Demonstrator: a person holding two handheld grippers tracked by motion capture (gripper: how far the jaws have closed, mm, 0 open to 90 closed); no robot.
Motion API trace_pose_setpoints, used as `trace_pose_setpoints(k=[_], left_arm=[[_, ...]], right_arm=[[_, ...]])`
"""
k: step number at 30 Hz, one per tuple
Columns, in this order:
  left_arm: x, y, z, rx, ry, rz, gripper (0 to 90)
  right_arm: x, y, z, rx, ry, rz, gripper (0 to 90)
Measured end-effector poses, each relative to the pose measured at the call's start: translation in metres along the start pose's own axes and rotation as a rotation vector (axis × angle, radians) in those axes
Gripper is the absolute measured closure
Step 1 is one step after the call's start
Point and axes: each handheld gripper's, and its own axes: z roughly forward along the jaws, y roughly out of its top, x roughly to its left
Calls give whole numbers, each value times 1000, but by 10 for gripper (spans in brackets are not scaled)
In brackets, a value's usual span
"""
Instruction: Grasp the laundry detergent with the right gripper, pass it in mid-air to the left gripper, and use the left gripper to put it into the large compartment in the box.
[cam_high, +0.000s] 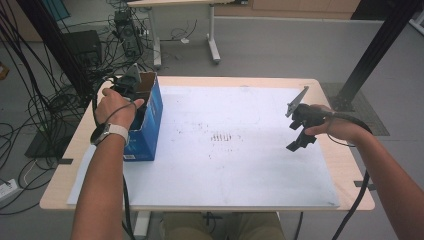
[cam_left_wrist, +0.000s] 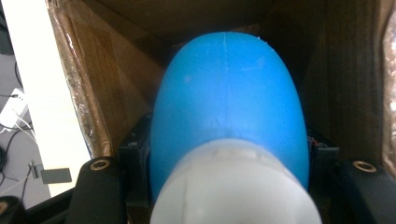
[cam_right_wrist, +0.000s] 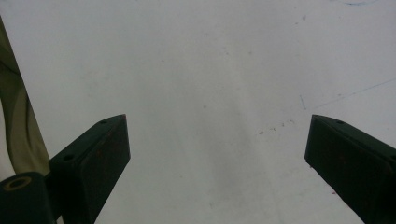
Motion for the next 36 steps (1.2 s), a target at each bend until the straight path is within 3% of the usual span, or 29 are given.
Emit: trace_pose_setpoints(k=[15,17,21,27,29,36], left_arm=[[2,-4,-10,-39,-26,5,285],[2,-5,-13,-46,-14,3,263],[4,-5,-22,-74,-16,-15,241],[2,-5,-36,-87,-3,-2,157],[2,-4,-42,-74,-18,-11,139],[0,-4,-71,-128,-55,14,121]], right_arm=[[2,-2,-1,-4,-1,-1,65],[3,-2,-1,-6,-2,1,65],[3,-1,-2,-5,-3,-1,65],[5,0,-1,-5,-1,-7,65],[5,0,-1,-5,-3,-6,65],[4,0,-5,-4,-9,-5,65]])
